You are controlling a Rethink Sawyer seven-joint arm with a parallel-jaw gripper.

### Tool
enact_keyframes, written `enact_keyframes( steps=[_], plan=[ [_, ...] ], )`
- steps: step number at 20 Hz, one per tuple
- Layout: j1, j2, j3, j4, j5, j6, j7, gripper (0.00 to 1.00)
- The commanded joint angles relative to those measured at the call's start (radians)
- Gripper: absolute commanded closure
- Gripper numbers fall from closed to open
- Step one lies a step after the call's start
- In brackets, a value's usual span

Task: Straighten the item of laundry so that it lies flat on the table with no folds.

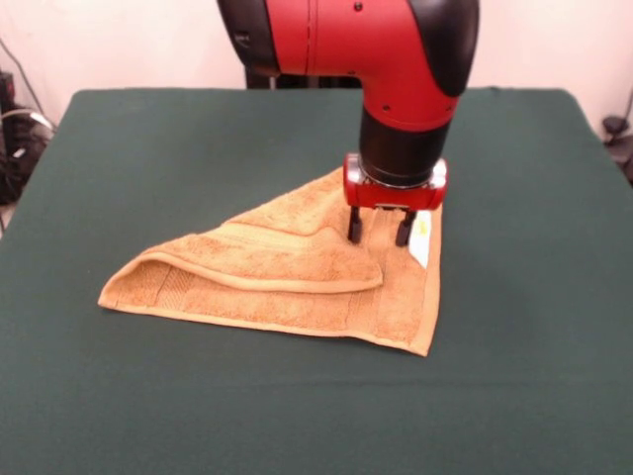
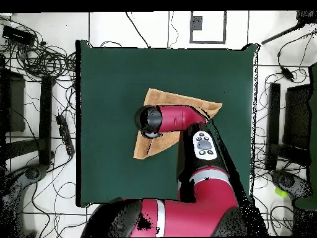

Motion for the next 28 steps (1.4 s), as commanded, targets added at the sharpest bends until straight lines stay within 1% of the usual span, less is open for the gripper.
enact_keyframes(
  steps=[1, 2, 4, 7, 8, 13, 16, 22, 26, 28],
  plan=[
    [0.002, 0.127, 0.019, -0.011, -0.022, -0.065, 0.083, 0.0],
    [0.003, 0.128, 0.02, -0.017, -0.031, -0.068, 0.072, 0.0],
    [0.007, 0.132, 0.014, -0.024, -0.018, -0.031, 0.082, 0.0],
    [0.004, 0.13, 0.016, -0.019, -0.024, -0.046, 0.078, 0.0],
    [0.004, 0.13, 0.016, -0.018, -0.026, -0.051, 0.076, 1.0],
    [0.001, 0.125, 0.013, -0.006, -0.023, -0.054, 0.084, 1.0],
    [0.005, 0.122, 0.003, -0.012, -0.036, -0.052, 0.076, 1.0],
    [0.01, 0.121, -0.01, -0.02, -0.04, -0.022, 0.072, 1.0],
    [0.017, 0.119, -0.024, -0.037, -0.043, 0.026, 0.064, 1.0],
    [0.009, 0.111, -0.026, -0.023, -0.048, 0.016, 0.056, 1.0]
  ],
)
